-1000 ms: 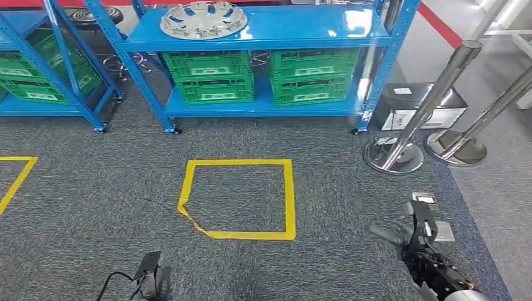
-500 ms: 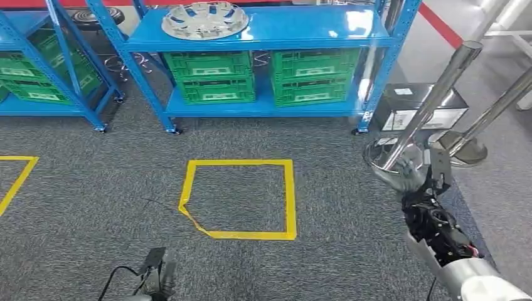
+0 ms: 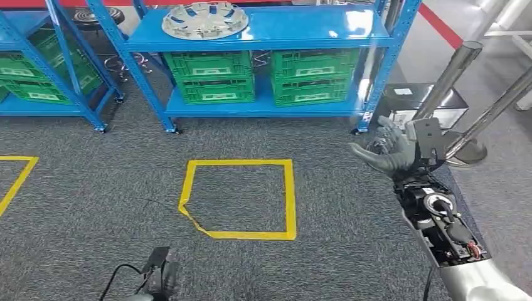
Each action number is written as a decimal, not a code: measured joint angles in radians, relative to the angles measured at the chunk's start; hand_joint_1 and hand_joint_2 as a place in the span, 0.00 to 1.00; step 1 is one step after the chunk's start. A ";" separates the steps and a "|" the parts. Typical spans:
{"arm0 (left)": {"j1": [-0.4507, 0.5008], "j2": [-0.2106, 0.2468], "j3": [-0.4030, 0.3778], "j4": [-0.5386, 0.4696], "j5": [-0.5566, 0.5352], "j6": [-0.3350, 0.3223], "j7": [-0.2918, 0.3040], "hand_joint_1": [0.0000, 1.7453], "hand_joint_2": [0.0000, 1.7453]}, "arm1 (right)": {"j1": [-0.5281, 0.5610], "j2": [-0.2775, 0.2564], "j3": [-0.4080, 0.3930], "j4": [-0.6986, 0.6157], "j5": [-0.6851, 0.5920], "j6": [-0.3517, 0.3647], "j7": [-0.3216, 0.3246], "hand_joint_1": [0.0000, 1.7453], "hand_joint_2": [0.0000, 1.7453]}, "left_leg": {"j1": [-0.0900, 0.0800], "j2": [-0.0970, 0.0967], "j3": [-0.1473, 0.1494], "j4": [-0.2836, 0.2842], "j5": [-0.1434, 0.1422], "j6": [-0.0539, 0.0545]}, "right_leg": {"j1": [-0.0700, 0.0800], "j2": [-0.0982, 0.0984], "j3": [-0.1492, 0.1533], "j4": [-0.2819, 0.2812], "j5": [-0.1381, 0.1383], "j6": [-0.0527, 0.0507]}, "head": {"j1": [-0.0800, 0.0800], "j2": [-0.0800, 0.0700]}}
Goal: Take the parts from the cabinet and place them on the table.
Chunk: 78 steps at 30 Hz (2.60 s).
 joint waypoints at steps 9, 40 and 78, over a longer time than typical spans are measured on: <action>-0.001 0.000 -0.014 0.000 0.014 0.000 0.006 0.00 0.00 | 0.071 0.015 0.084 -0.151 0.003 0.077 -0.020 0.00 1.00 | 0.000 0.000 -0.001 0.000 0.000 0.000 | 0.000 -0.001 0.000 -0.001 0.000 0.000 | 0.001 0.000; 0.006 0.000 -0.024 0.000 0.027 0.009 0.006 0.00 0.00 | 0.166 0.037 0.180 -0.184 -0.061 0.134 -0.046 0.00 1.00 | 0.000 -0.001 -0.002 0.000 0.000 0.000 | 0.000 -0.001 0.000 -0.003 0.000 0.000 | 0.004 0.000; 0.013 0.002 -0.030 0.000 0.048 0.022 0.009 0.00 0.00 | 0.188 0.037 0.175 -0.185 -0.074 0.125 -0.056 0.00 1.00 | -0.001 -0.001 -0.003 0.001 -0.001 0.002 | -0.001 0.000 0.000 -0.004 0.001 0.001 | 0.005 0.000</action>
